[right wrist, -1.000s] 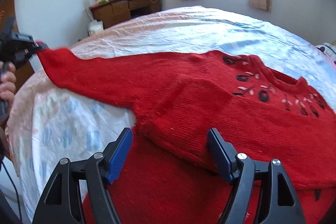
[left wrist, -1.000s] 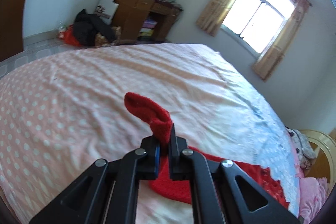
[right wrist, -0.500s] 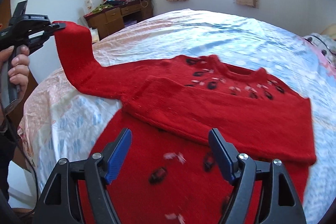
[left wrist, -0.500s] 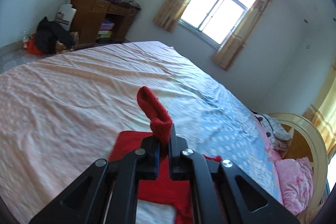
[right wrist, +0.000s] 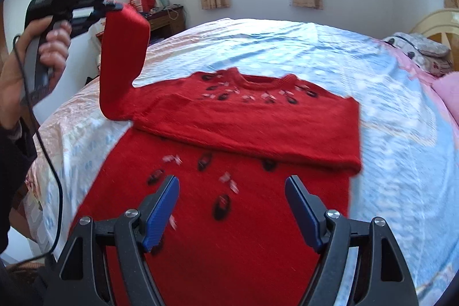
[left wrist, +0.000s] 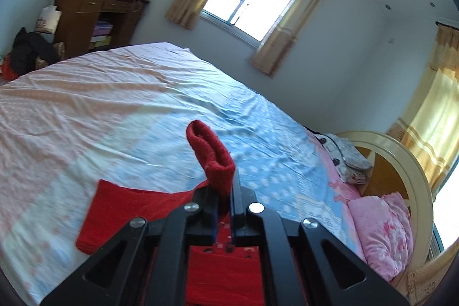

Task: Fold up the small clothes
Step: 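Lift the cuff with the left tool and fold the sleeve across the body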

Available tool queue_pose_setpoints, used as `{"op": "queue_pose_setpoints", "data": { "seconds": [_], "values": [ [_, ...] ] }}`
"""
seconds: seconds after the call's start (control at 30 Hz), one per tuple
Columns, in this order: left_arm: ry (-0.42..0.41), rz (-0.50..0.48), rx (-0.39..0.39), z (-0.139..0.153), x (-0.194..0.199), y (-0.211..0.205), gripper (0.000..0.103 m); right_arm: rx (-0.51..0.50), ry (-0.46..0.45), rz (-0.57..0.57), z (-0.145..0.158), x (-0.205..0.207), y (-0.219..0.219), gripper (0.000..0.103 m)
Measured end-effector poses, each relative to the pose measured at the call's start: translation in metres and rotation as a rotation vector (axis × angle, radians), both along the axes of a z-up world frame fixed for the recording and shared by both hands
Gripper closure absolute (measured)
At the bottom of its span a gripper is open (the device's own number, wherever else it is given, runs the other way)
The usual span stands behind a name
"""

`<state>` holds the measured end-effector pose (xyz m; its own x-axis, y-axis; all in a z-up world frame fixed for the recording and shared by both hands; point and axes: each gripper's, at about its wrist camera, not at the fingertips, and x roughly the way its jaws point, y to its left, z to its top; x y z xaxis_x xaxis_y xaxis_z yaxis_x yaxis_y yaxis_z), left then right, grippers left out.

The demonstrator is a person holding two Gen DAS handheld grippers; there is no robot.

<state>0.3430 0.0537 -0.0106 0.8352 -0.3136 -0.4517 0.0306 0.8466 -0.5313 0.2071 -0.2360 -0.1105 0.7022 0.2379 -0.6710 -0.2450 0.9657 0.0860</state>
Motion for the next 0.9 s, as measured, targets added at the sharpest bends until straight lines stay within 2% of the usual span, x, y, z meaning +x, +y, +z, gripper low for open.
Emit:
{"op": "queue_pose_setpoints", "data": {
  "seconds": [0.27, 0.37, 0.53, 0.9],
  "values": [
    [-0.006, -0.045, -0.042, 0.006, 0.012, -0.062, 0.097, 0.004, 0.023, -0.033, -0.014, -0.032, -0.036, 0.026],
    [-0.015, -0.062, -0.026, 0.005, 0.014, -0.09, 0.097, 0.009, 0.04, -0.038, -0.023, -0.038, -0.042, 0.026],
    [-0.02, -0.063, 0.051, -0.002, 0.016, -0.134, 0.097, 0.022, 0.065, -0.056, -0.036, -0.044, -0.052, 0.026],
    [0.043, -0.105, 0.174, -0.042, 0.023, -0.211, 0.097, 0.061, 0.073, -0.108, -0.05, -0.051, -0.075, 0.026]
  ]
}}
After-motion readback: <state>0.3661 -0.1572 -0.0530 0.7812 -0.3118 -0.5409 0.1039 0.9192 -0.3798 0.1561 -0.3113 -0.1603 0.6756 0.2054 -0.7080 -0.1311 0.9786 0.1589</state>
